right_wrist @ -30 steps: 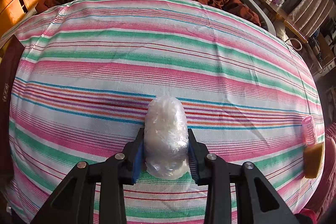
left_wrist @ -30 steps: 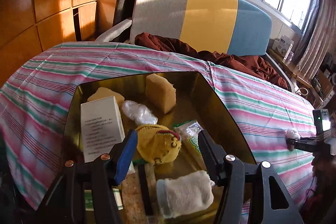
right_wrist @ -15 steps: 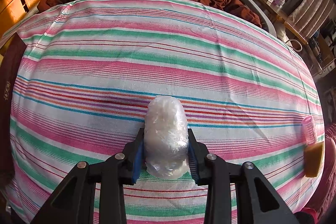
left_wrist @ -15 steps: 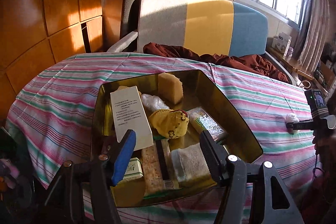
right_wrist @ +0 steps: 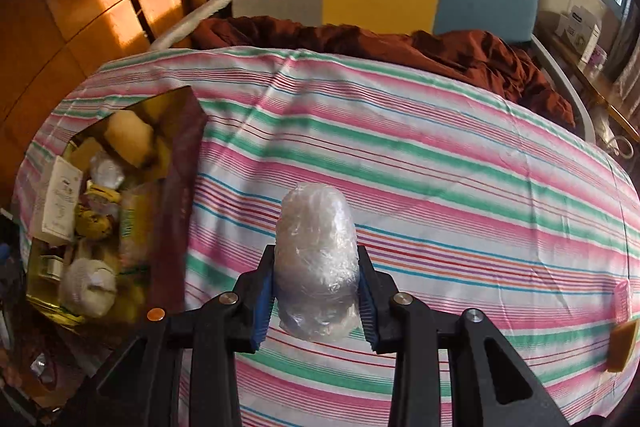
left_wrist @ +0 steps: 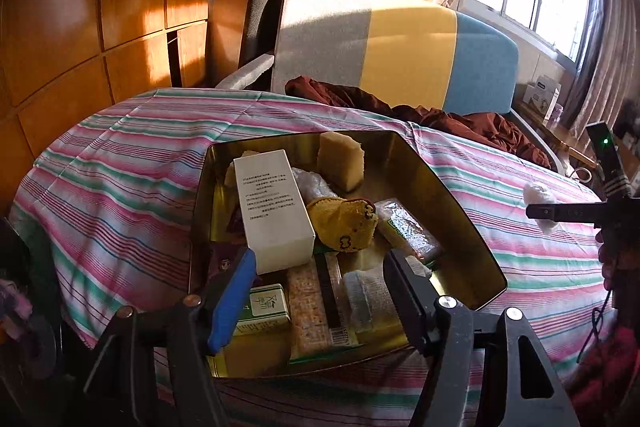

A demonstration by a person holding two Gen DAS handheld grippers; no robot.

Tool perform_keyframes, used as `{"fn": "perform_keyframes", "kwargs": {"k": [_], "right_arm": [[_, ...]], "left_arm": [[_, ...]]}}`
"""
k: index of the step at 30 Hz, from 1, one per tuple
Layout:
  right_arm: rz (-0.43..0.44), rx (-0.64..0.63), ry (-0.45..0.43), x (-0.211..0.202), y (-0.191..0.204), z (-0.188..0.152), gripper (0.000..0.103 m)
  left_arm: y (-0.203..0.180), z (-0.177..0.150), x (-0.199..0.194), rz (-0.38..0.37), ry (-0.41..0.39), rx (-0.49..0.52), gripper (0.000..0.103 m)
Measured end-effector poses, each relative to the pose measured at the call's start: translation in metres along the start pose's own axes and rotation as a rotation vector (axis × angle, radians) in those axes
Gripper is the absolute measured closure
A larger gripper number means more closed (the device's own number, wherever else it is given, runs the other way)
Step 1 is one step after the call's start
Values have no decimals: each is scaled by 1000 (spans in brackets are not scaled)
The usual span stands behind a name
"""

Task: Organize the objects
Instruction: 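Carry white bag ball into gold tray and open right tool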

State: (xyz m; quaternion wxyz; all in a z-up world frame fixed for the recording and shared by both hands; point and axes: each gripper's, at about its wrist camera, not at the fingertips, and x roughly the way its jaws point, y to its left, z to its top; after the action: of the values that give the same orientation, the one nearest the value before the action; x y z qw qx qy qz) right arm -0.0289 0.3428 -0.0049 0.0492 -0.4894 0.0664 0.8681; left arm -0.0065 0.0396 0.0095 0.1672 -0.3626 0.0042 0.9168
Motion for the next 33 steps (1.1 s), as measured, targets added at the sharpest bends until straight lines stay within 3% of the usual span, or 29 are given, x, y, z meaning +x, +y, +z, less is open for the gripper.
{"fn": "perform_keyframes", "kwargs": {"k": [6, 11, 23, 25, 28, 30, 33], "right_arm": [[122, -137, -29, -4, 81, 14, 67], [157, -199, 14, 26, 121, 24, 67], [97, -248, 103, 101, 149, 40, 66], [88, -250, 91, 101, 148, 40, 60], [85, -244, 71, 95, 145, 38, 38], [82, -239, 49, 87, 142, 35, 34], [73, -235, 23, 75, 138, 28, 27]], "left_arm": [[13, -3, -2, -8, 9, -27, 34], [26, -5, -5, -1, 5, -56, 31], [51, -6, -7, 34, -5, -111, 21], [51, -6, -4, 41, 2, -112, 17], [52, -7, -2, 41, 0, -124, 8], [50, -7, 0, 51, 0, -126, 0], [48, -7, 2, 57, 9, -122, 0]]}}
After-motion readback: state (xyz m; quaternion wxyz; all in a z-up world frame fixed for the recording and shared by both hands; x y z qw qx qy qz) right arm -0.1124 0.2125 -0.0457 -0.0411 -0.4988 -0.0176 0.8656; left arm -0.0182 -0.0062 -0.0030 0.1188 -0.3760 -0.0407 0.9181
